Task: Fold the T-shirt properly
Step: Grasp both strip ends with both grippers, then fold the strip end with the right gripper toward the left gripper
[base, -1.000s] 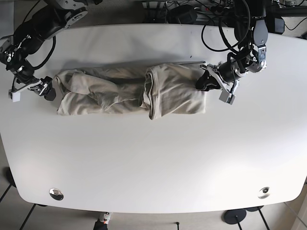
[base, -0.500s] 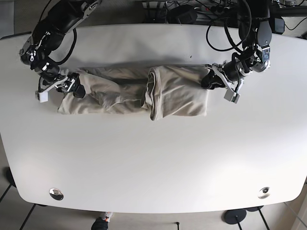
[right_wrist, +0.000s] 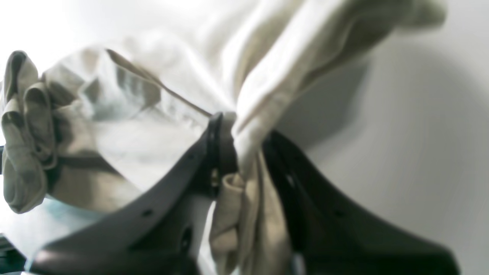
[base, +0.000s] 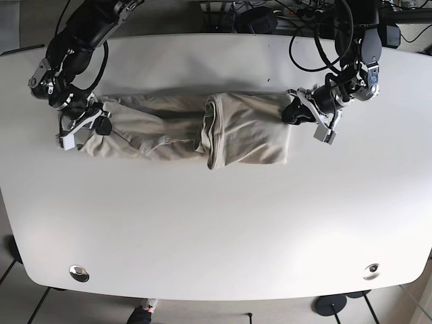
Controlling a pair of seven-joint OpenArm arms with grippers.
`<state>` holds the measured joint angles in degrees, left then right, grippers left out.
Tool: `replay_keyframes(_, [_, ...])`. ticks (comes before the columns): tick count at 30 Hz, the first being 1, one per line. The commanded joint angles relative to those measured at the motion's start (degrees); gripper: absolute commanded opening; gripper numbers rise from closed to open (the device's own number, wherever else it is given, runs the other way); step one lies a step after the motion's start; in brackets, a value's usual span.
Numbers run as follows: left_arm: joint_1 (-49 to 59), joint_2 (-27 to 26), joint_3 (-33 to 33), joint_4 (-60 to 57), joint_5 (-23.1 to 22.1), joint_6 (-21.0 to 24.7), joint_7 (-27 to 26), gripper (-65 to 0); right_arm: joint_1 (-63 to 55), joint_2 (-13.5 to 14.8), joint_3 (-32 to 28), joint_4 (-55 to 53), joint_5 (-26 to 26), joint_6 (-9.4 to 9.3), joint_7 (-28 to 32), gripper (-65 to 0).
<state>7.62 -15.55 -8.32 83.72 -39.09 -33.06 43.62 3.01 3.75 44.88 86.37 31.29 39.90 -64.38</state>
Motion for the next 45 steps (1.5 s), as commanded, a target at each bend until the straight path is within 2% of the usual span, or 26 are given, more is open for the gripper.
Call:
replay_keyframes(1, [-0.5, -0.4, -0.3, 1.1, -1.0, -0.1, -0.8, -58.5, 0.4, 0.8, 0.1, 7.1, 1.2, 0.10, -0.2, -62.9])
replay_keyframes(3, [-0.8, -0.2, -0.1, 0.9, -1.1, 0.0, -0.8, -58.3, -0.3, 0.4, -1.7, 14.9, 1.2, 0.10, -2.7, -62.9])
replay_keyframes(5, [-0.8, 1.1, -0.1, 1.0, -0.9, 0.0, -0.8, -58.3, -2.2, -0.2, -6.2, 22.8, 1.1, 0.10, -2.7, -62.9])
replay_keyframes(8, [-0.9, 2.9, 0.0, 1.4, -1.4, 0.0, -0.8, -58.2, -3.5, -0.5, -12.3, 28.3, 1.4, -0.12, -2.8, -62.9])
replay_keyframes(9, [-0.9, 3.1, 0.0, 3.2, -1.6, 0.0, -0.8, -58.2, -3.8, -0.5, -13.7, 28.3, 1.5, -1.44, -2.7, -62.9])
replay_keyframes(11, [-0.5, 3.2, -0.2, 7.6, -2.7, 0.0, -0.8, -58.2, -4.0, -0.6, -16.1, 28.4, 1.5, -2.41, -2.7, -62.9])
replay_keyframes(14, [-0.5, 3.0, -0.2, 12.1, -4.2, 0.0, -0.8, -58.2, -3.8, -2.6, -19.3, 28.5, 1.5, -2.49, -2.6, -62.9])
replay_keyframes(18, [-1.2, 3.3, 0.1, 12.1, -3.8, 0.0, -0.8, -58.2, -3.6, -2.6, -22.9, 28.5, 1.5, -2.49, -2.5, -62.9])
replay_keyframes(24, [-7.9, 3.3, 7.8, 0.9, -3.7, -0.2, -1.0, -58.2, -2.2, -2.7, -26.6, 28.5, 1.5, -2.49, -2.5, -62.9])
replay_keyframes(27, [-10.1, 3.4, 9.8, -6.1, -3.7, -0.3, -1.3, -58.2, -1.7, -4.7, -28.7, 28.5, 1.5, -2.49, -2.5, -62.9])
replay_keyframes(29, [-10.5, 3.4, 10.6, -11.2, -3.7, -0.3, -4.5, -58.2, -1.6, -5.8, -30.0, 28.5, 1.5, -2.49, -2.5, -62.9])
replay_keyframes(31, [-10.5, 3.3, 11.8, -12.7, -3.7, -0.3, -6.1, -58.2, -1.6, -6.4, -33.1, 28.5, 1.2, -2.49, -2.5, -62.9])
replay_keyframes(35, [-10.3, 3.3, 12.1, -12.7, -3.7, -0.3, -6.2, -58.2, -1.8, -8.4, -38.9, 28.2, 0.7, -2.58, -0.5, -62.9])
replay_keyframes(37, [-10.3, 3.3, 12.1, -13.0, -3.7, -0.3, -6.1, -58.2, -1.9, -8.9, -42.5, 28.0, -3.1, -2.58, 1.2, -62.9])
replay_keyframes(39, [-10.3, 3.3, 12.1, -13.0, -3.7, -0.3, -6.0, -58.2, -1.9, -10.1, -48.7, 28.0, -10.2, -2.58, 4.3, -62.9])
replay_keyframes(42, [-10.3, 3.3, 12.1, -12.7, -3.9, -0.3, -6.0, -58.2, -1.7, -10.4, -55.6, 25.8, -19.7, -2.58, 8.8, -62.6])
replay_keyframes(45, [-10.3, 3.3, 12.1, -12.7, -4.0, -0.3, -6.0, -58.2, -1.6, -10.4, -57.4, 21.5, -23.6, -2.58, 12.3, -62.3])
